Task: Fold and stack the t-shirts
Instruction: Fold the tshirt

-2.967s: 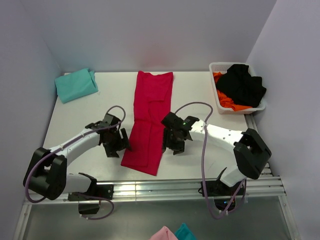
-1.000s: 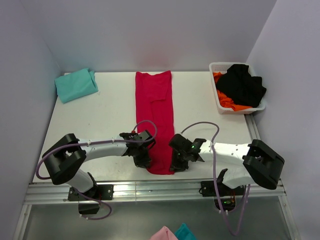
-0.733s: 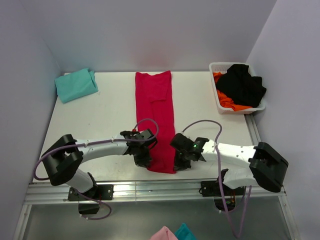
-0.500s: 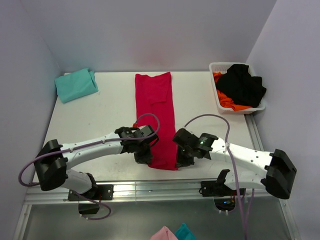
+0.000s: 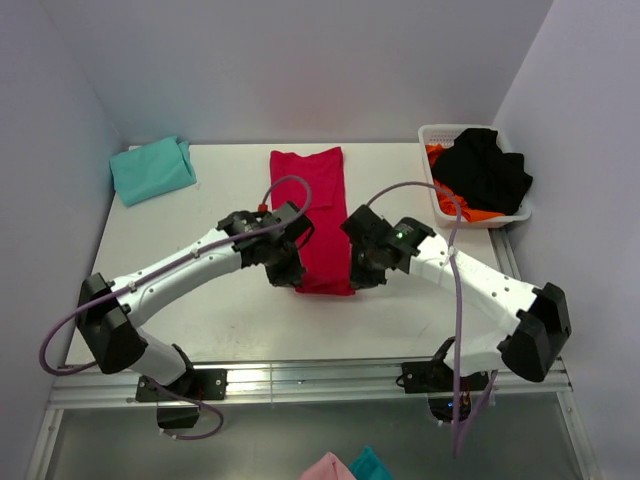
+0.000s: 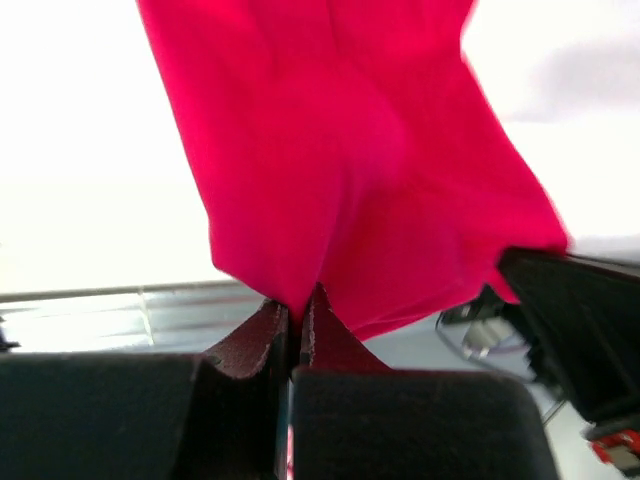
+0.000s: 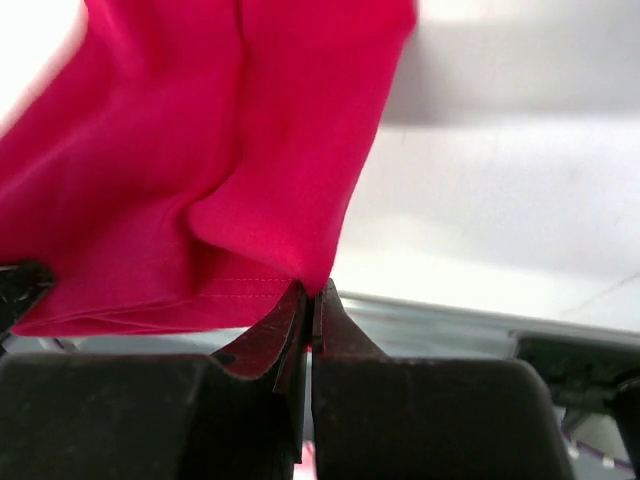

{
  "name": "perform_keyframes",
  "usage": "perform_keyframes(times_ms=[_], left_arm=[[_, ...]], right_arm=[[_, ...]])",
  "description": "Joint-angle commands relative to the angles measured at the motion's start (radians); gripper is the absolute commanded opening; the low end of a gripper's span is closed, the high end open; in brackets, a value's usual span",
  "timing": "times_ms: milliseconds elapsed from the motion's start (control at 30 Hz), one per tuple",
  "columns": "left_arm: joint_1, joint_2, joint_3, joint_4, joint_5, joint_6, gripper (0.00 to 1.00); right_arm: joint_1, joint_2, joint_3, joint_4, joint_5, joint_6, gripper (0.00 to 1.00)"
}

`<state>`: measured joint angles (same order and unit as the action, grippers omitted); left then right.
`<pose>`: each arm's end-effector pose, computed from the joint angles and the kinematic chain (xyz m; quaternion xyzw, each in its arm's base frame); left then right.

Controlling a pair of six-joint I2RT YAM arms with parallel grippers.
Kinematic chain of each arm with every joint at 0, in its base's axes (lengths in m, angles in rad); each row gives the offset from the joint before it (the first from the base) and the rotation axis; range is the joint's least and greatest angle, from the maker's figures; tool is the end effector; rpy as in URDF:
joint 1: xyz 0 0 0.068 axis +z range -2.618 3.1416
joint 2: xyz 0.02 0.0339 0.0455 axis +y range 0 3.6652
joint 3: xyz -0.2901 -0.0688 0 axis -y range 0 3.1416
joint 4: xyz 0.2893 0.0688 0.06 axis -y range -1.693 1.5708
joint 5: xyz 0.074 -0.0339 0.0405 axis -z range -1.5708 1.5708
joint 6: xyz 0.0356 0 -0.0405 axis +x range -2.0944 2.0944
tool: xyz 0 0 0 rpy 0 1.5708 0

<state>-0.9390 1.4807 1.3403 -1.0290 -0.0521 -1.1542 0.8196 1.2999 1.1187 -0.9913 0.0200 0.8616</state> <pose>0.1973 -0.2665 0.3205 -0.1104 0.9734 -0.1598 0.1218 0.1918 0.2043 0.2989 0.0226 0.9799 0.1408 0.1393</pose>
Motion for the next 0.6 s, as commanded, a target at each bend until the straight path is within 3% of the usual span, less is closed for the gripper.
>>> perform_keyframes(times_ms=[0,167,567], left_arm=[[0.113,0.036,0.071,-0.01,-0.006,0.105,0.0],[0.268,0.128,0.161,0.009,0.028,0.208,0.0],[0.416,0.424,0.451,0.015,0.101,0.332,0.0]], right_arm=[[-0.08,0.054,0.099,-0.02,0.044,-0.113,0.0],[-0.186,0.183,0.246,-0.026,0.041,-0.188,0.0],[-0.258,0.505,0.576,-0.064,0.032,-0.254,0.0]])
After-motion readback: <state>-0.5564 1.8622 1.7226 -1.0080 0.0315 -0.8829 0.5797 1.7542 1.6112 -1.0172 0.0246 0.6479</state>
